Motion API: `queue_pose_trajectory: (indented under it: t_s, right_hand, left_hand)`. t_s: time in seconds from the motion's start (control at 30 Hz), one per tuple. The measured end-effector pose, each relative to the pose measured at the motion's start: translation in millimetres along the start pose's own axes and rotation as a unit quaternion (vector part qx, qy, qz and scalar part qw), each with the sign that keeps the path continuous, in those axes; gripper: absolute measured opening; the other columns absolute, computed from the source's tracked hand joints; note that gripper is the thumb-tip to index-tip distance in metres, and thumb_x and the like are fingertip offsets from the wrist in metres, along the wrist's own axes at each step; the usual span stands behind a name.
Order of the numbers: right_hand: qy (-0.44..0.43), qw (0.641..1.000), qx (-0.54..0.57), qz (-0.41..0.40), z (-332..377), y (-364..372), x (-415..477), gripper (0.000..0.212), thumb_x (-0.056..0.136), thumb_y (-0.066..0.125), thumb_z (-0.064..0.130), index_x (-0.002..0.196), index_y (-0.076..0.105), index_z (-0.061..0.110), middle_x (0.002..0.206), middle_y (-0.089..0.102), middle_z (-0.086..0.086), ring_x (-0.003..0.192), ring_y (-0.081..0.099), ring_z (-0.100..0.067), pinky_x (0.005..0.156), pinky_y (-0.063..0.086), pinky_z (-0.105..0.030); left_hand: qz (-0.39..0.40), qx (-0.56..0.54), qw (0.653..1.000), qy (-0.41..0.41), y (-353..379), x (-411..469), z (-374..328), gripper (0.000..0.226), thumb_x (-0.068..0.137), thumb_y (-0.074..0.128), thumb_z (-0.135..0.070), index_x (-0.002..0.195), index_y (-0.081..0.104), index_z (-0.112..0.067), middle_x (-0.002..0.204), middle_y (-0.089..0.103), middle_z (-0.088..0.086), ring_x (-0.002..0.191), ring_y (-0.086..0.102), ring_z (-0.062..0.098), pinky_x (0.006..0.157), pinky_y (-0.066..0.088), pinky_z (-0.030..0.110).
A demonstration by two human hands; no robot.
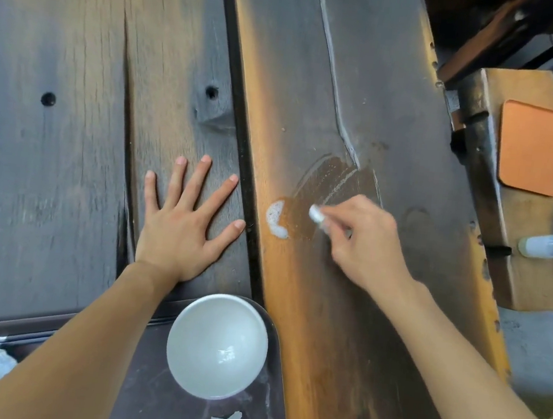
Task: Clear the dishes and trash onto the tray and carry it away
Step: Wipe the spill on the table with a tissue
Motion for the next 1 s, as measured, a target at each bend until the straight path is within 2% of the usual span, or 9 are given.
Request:
queue_pose_trajectory:
  t_s: [0.1,0.23,0.33,0.47,0.6,0.7,0.77,0.87,1.0]
  right_hand:
    - [-0.03,0.993,0.066,0.093,19,17,-28,0.018,0.09,0.073,0.014,0.104,0.081,0.021,0.09,0.07,0.007,0.081,0.065,-0.008,0.074,0.054,-0.026]
    - [0.111,0.976,0.154,-0.104,-15,-30,19,0.014,0.091,0.072,0.032,0.09,0.081,0.022,0.079,0.076,0.002,0.073,0.072,-0.01,0.079,0.058,-0.026]
    - [0.144,0.979,0.048,-0.139,-33,-40,64,0.018,0.093,0.064,0.028,0.095,0.081,0.021,0.084,0.077,-0.001,0.077,0.071,-0.013,0.083,0.051,-0.023]
    - [0.097,0.993,-0.022,-0.059,-20,-12,79,0.017,0.093,0.066,0.028,0.1,0.081,0.025,0.092,0.074,-0.003,0.086,0.069,-0.023,0.087,0.05,-0.034]
    - [-0.082,0.992,0.027,0.087,32,19,18,0.02,0.091,0.07,0.013,0.108,0.08,0.015,0.099,0.071,0.002,0.085,0.062,-0.011,0.082,0.051,-0.025]
    - [-0.14,0.969,0.038,0.202,38,30,-12,0.021,0.091,0.07,0.013,0.11,0.079,0.017,0.099,0.071,0.007,0.088,0.064,-0.006,0.083,0.053,-0.022]
    - [-0.102,0.981,0.073,0.149,26,15,4,0.018,0.09,0.073,0.015,0.106,0.081,0.019,0.096,0.073,0.006,0.086,0.068,-0.007,0.081,0.055,-0.025]
    - [0.01,0.995,0.094,-0.025,-3,-15,51,0.014,0.089,0.072,0.019,0.099,0.081,0.02,0.091,0.073,-0.001,0.078,0.068,-0.011,0.079,0.055,-0.02]
    - [0.003,1.0,0.0,-0.024,4,3,92,0.018,0.091,0.067,0.015,0.103,0.08,0.019,0.095,0.072,-0.003,0.087,0.068,-0.021,0.089,0.05,-0.034]
  left_hand:
    - [-0.001,-0.001,1.0,-0.001,0,0,1,0.07,0.093,0.027,-0.072,0.156,0.016,-0.044,0.168,0.008,0.002,0.155,0.002,0.032,0.117,0.003,0.066]
    - [-0.007,0.001,1.0,-0.002,-1,0,1,0.07,0.093,0.025,-0.073,0.156,0.016,-0.044,0.169,0.008,0.002,0.155,0.002,0.032,0.117,0.004,0.066]
    - [-0.012,-0.003,1.0,-0.005,0,-1,2,0.072,0.092,0.027,-0.073,0.157,0.018,-0.042,0.168,0.009,0.001,0.155,0.003,0.031,0.117,0.004,0.066]
    - [-0.014,-0.006,1.0,-0.007,0,-1,2,0.072,0.092,0.027,-0.073,0.157,0.018,-0.042,0.168,0.009,0.001,0.155,0.002,0.03,0.118,0.003,0.065]
    - [-0.014,-0.009,1.0,-0.006,-1,-1,2,0.072,0.092,0.025,-0.073,0.157,0.019,-0.041,0.168,0.009,0.001,0.155,0.003,0.03,0.117,0.004,0.066]
    - [-0.014,-0.007,1.0,-0.006,-2,-1,1,0.072,0.092,0.025,-0.073,0.157,0.02,-0.041,0.168,0.01,0.001,0.155,0.004,0.031,0.117,0.005,0.066]
    - [-0.016,-0.008,1.0,-0.005,-2,-1,1,0.072,0.092,0.027,-0.072,0.157,0.021,-0.041,0.168,0.01,0.001,0.155,0.005,0.031,0.117,0.005,0.067]
    - [-0.018,-0.009,1.0,-0.005,-2,0,2,0.071,0.093,0.028,-0.072,0.156,0.021,-0.041,0.168,0.011,0.002,0.155,0.005,0.031,0.117,0.005,0.066]
    - [-0.027,-0.01,1.0,-0.005,-2,-1,2,0.066,0.096,0.03,-0.066,0.156,0.024,-0.04,0.168,0.013,0.001,0.154,0.007,0.031,0.117,0.005,0.066]
Point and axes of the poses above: each hand's wrist, its own x-axis towards the middle knuckle, its own y-axis out of the palm, z = x × y, the point moved 8 cm from there along x, towards the middle knuckle
